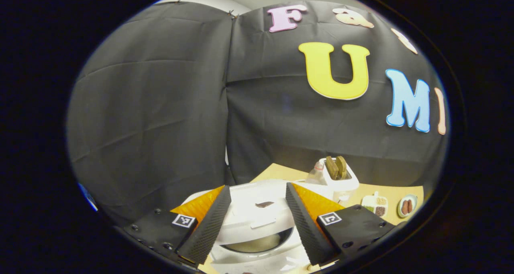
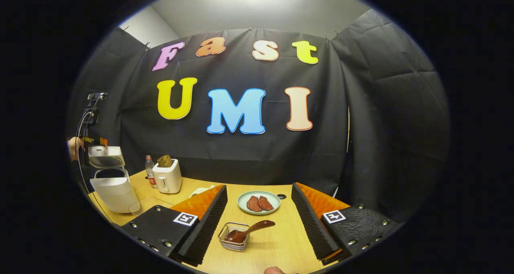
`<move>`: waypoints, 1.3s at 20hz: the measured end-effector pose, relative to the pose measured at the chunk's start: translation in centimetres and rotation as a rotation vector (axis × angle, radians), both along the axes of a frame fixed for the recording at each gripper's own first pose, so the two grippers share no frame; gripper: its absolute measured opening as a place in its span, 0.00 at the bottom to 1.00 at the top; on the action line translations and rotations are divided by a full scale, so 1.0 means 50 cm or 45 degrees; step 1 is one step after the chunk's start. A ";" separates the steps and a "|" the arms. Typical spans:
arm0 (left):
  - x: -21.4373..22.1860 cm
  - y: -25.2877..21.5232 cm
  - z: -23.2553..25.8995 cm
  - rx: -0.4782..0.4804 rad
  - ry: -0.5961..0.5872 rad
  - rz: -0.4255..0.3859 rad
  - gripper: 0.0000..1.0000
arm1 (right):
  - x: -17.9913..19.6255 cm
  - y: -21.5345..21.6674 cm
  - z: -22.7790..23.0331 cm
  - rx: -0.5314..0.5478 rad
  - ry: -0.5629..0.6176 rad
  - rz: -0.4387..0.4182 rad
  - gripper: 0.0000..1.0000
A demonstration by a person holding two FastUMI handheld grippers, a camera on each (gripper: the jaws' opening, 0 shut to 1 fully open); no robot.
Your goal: Close the left gripper, press the button to open the rice cooker; take a wooden spoon from the chopstick holder with the right hand, scoop a spoonful of rice and pour it into the rice cooker, then put the wooden spoon back into the chopstick holder.
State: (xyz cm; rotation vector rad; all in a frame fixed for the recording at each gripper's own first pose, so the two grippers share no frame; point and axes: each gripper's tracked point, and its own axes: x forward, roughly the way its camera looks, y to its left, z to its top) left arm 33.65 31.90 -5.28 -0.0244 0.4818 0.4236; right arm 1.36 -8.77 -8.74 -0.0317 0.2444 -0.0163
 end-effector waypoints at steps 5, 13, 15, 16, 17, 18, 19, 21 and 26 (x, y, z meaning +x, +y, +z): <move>-0.003 -0.009 -0.022 -0.033 0.055 -0.001 0.95 | -0.009 -0.014 -0.004 0.007 0.002 -0.003 0.98; -0.010 -0.023 -0.084 -0.043 0.133 -0.012 0.96 | -0.010 -0.033 -0.013 0.012 0.014 -0.025 0.98; -0.015 -0.024 -0.090 -0.048 0.153 -0.014 0.96 | -0.009 -0.030 -0.019 0.017 0.021 -0.025 0.98; -0.017 -0.024 -0.093 -0.051 0.163 -0.014 0.96 | -0.008 -0.027 -0.020 0.016 0.025 -0.024 0.98; -0.017 -0.024 -0.101 -0.056 0.176 -0.017 0.96 | -0.006 -0.026 -0.022 0.013 0.027 -0.021 0.98; -0.019 -0.024 -0.113 -0.062 0.191 -0.018 0.96 | -0.006 -0.023 -0.023 0.010 0.028 -0.019 0.98; -0.026 -0.024 -0.129 -0.064 0.203 -0.020 0.96 | -0.004 -0.021 -0.023 0.006 0.029 -0.016 0.98; -0.030 -0.027 -0.149 -0.045 0.217 -0.034 0.96 | -0.004 -0.015 -0.021 -0.003 0.027 -0.011 0.98; -0.027 -0.031 -0.172 -0.074 0.258 -0.045 0.96 | 0.000 -0.009 -0.001 -0.025 -0.014 -0.015 0.98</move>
